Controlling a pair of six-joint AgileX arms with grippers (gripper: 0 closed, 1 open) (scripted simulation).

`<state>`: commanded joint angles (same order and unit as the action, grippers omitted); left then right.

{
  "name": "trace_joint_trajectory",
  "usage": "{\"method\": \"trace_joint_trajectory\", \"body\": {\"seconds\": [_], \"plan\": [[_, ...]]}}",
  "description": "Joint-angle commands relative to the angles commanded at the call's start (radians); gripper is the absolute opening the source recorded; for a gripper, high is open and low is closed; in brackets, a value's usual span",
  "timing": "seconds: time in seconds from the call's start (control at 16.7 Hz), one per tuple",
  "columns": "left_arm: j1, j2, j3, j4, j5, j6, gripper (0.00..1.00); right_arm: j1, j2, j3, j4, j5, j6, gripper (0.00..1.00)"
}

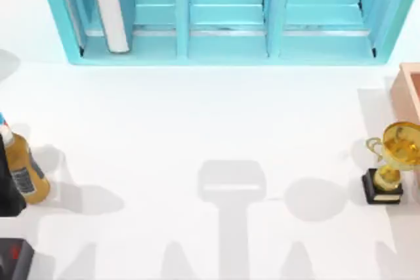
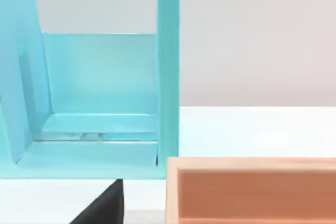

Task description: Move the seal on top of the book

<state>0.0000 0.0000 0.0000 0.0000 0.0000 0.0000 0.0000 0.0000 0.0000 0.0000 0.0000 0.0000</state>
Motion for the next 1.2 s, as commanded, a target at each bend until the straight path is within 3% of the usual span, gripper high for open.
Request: {"method": "trace_joint_trajectory", "body": {"seconds": [0.24, 0.48, 1.2], "plan": [[-0.004, 0.029, 0.012, 0.023, -0.004, 0.0, 1.0, 0.0, 0.0, 0.0, 0.0, 0.0, 0.0, 1.0], [-0.029, 0.209, 0.079, 0.153, -0.026, 0.002, 1.0, 0.0, 0.0, 0.0, 0.0, 0.0, 0.0, 1.0], [-0.184, 1.297, 0.433, 0.87, -0.149, 0.012, 1.0, 0.0, 0.0, 0.0, 0.0, 0.0, 0.0, 1.0]]}}
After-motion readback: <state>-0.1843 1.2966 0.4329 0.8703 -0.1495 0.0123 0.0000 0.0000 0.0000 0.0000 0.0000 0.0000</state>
